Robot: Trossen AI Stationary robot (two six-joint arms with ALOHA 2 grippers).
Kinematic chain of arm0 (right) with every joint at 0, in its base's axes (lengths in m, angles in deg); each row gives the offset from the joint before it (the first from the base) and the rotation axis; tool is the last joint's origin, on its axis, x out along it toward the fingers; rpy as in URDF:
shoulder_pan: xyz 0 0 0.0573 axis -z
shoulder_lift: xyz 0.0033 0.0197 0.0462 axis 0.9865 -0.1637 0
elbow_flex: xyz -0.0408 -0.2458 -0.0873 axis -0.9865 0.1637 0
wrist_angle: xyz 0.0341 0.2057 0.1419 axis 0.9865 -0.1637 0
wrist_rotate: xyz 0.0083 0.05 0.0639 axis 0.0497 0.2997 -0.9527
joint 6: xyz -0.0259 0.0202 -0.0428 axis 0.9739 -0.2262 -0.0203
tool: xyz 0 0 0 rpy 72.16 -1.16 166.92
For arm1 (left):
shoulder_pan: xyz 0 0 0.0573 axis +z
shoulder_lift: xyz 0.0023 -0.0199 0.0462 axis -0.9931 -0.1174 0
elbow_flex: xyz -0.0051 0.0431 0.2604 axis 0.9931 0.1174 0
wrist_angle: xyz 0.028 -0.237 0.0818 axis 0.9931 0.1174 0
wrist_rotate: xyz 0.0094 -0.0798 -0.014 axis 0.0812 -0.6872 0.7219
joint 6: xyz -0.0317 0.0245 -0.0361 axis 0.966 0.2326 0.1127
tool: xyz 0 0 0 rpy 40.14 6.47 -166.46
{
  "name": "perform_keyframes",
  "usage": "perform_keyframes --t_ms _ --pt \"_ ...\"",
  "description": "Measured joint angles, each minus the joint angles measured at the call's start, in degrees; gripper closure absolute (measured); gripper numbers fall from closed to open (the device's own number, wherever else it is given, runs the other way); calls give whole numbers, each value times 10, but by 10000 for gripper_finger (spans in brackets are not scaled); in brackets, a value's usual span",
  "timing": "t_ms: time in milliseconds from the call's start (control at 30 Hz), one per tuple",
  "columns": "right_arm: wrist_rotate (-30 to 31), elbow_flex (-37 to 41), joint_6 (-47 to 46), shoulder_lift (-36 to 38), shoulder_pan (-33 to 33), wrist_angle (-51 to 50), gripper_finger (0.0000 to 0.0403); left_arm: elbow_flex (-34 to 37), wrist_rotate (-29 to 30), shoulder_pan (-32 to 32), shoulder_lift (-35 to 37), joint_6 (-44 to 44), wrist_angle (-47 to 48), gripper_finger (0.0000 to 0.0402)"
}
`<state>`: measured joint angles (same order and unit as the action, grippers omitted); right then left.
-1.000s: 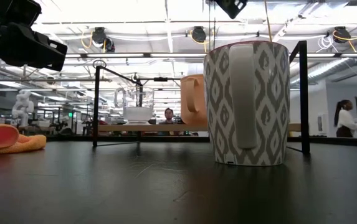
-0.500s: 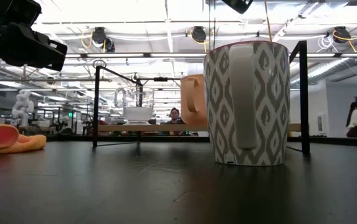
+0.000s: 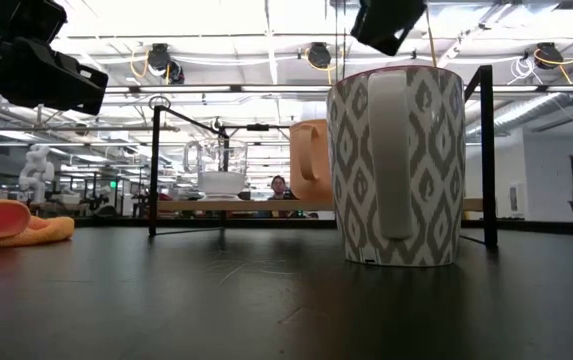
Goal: Stack small to large cups/mugs on shelf
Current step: Put the gray patterned mug on the shelf
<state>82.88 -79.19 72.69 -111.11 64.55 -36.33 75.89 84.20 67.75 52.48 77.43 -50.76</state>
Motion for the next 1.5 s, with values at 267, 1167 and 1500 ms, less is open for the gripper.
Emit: perform_keyframes --t_ms 267,1167,1500 --pt "0 0 -37 -1 -2 -32 403 0 0 0 0 3 3 400" --pt "-10 1 -63 -1 -2 -54 312 0 -5 0 0 9 3 398" --pt "-45 1 -104 -34 -2 -49 264 0 -5 0 0 9 3 377"
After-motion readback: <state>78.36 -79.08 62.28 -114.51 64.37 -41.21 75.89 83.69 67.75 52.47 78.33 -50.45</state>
